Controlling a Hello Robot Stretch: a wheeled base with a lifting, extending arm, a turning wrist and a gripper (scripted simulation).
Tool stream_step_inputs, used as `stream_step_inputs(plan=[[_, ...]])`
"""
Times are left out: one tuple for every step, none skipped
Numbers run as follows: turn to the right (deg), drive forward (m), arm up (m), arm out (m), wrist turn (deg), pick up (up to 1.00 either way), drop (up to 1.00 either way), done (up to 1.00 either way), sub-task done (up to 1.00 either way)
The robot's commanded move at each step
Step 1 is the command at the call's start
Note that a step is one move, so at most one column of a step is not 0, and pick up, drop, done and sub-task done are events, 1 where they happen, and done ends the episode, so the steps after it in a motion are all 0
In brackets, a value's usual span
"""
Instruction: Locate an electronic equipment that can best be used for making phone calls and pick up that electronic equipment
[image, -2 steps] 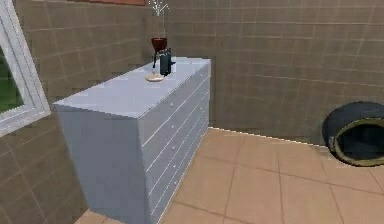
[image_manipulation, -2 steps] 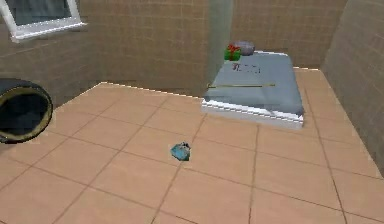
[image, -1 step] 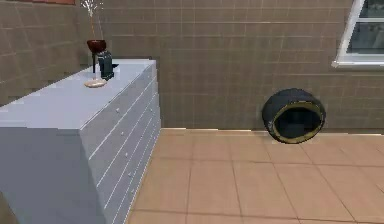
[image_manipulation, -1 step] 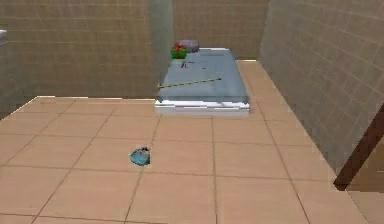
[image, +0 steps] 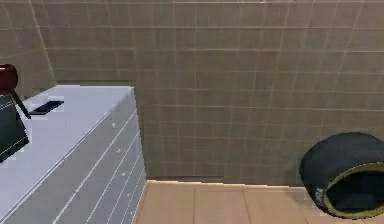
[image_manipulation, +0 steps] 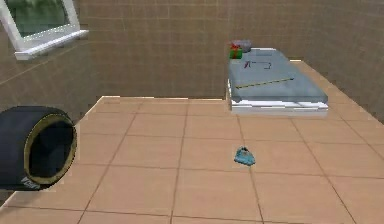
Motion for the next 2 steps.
stream_step_inputs(plan=[[6.0, 0.00, 0.00, 0.00, 0.0, 0.00, 0.00, 0.00, 0.00], [0.0, 0.50, 0.00, 0.00, 0.0, 0.00, 0.00, 0.00, 0.00]])
